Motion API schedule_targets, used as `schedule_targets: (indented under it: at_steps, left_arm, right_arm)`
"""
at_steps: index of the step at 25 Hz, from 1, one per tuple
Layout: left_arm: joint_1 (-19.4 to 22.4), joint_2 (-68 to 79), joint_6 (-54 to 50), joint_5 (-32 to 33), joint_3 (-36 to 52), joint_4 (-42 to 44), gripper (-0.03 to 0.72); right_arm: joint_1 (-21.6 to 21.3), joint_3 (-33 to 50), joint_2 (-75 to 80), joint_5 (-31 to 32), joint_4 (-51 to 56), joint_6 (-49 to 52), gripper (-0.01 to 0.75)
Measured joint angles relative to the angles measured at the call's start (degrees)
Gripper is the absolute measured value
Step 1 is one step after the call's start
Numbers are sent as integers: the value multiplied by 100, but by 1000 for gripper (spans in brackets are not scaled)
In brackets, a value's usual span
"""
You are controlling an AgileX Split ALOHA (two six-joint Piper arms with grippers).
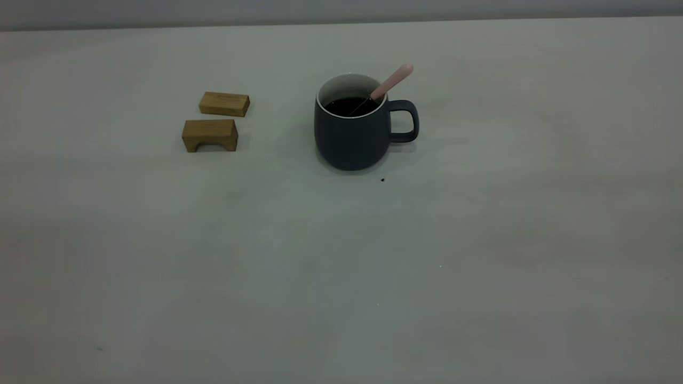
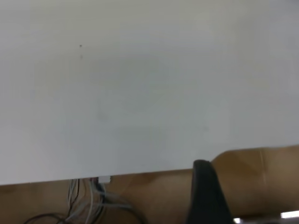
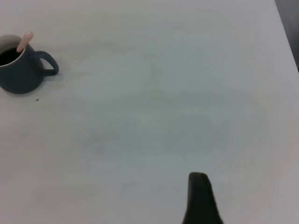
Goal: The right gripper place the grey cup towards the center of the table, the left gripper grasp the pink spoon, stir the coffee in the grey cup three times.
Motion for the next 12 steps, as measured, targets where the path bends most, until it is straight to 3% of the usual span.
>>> schedule_targets:
  at_steps: [12]
  left_arm:
    - [1075,-1503,81,-7,342,-18,558]
  right_arm:
    - [0,0,0,0,0,0,562]
